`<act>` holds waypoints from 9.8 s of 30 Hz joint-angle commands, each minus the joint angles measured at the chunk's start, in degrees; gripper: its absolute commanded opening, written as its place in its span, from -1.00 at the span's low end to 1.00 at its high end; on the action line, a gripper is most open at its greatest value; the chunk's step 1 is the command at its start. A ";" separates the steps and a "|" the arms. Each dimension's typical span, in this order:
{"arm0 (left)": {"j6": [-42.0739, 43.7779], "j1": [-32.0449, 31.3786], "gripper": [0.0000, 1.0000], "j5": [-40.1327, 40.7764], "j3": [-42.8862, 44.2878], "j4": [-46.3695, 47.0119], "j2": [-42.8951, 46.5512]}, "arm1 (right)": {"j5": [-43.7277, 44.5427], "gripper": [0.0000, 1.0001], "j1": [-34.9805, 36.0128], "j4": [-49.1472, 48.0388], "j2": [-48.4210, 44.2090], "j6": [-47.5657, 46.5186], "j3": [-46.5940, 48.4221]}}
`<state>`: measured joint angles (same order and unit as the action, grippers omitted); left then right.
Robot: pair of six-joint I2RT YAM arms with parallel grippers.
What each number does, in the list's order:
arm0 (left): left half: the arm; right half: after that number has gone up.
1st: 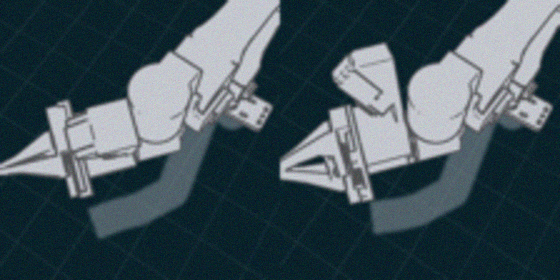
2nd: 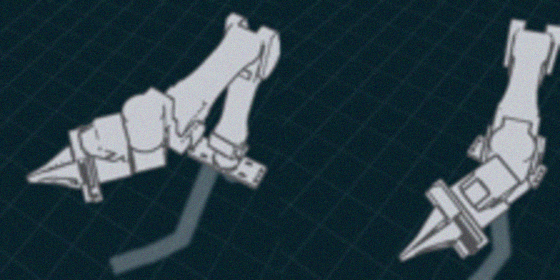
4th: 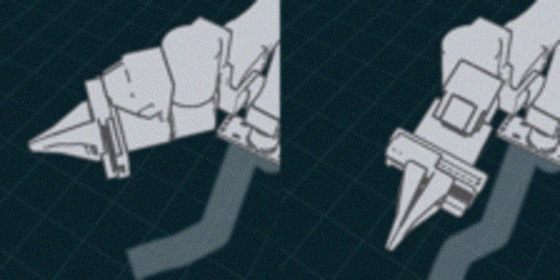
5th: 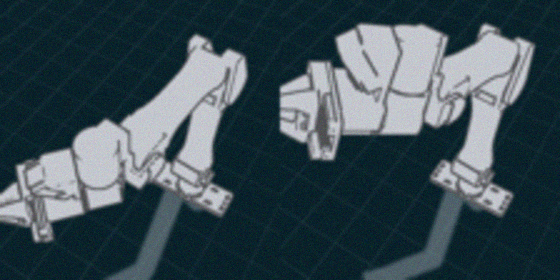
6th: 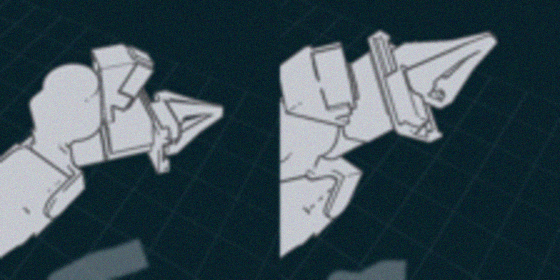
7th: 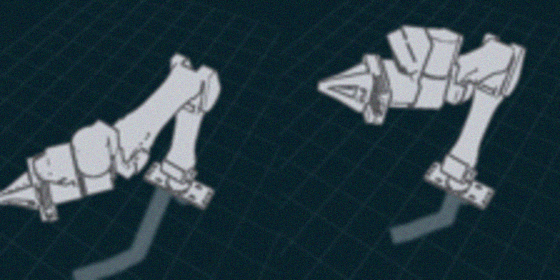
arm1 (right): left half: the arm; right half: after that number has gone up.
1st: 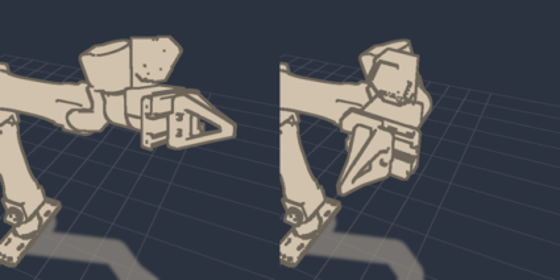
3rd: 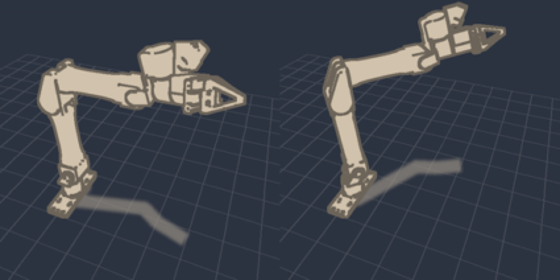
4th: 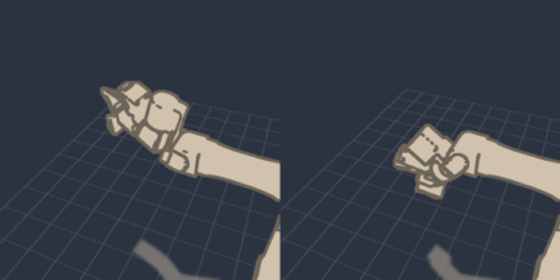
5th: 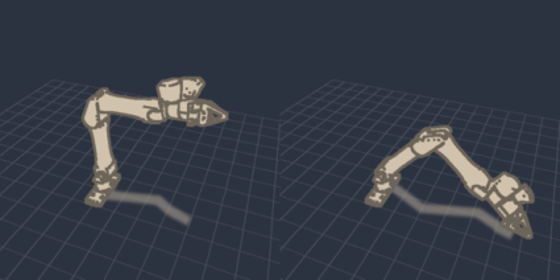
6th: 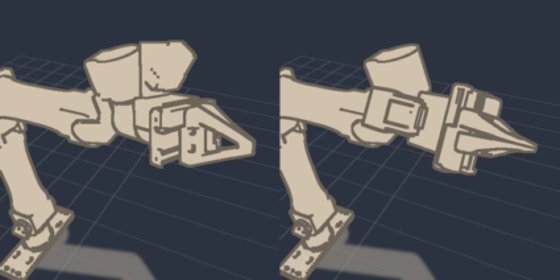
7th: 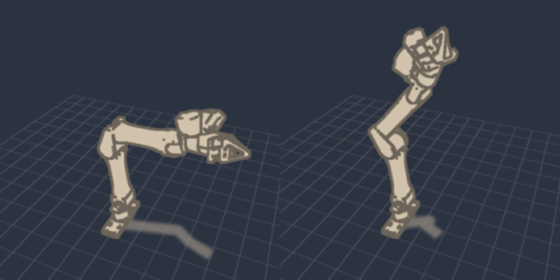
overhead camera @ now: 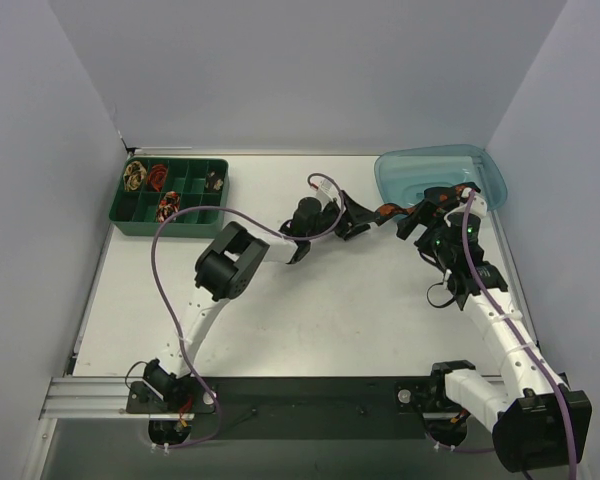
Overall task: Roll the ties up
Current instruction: Pick up the tie from the bin, then place the tie at the center of the board, then flatten out the tie at the center of the board.
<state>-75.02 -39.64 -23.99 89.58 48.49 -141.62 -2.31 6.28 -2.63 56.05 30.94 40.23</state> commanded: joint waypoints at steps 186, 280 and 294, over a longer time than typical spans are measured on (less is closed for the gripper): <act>37.40 37.09 -1.00 6.23 -58.90 -73.10 84.06 | -7.62 -0.91 27.37 32.61 58.02 -18.10 47.48; 42.06 33.22 -0.98 27.33 -59.96 -63.52 71.48 | 4.59 -1.00 31.08 37.35 62.16 -14.94 34.92; 44.70 33.22 -0.42 22.22 -58.29 -60.79 77.72 | -5.25 -1.00 35.20 37.79 55.84 -19.25 39.04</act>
<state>-31.33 -6.66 -0.89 28.38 -13.13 -68.79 -4.45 38.81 30.72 113.99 13.13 78.78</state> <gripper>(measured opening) 0.211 0.037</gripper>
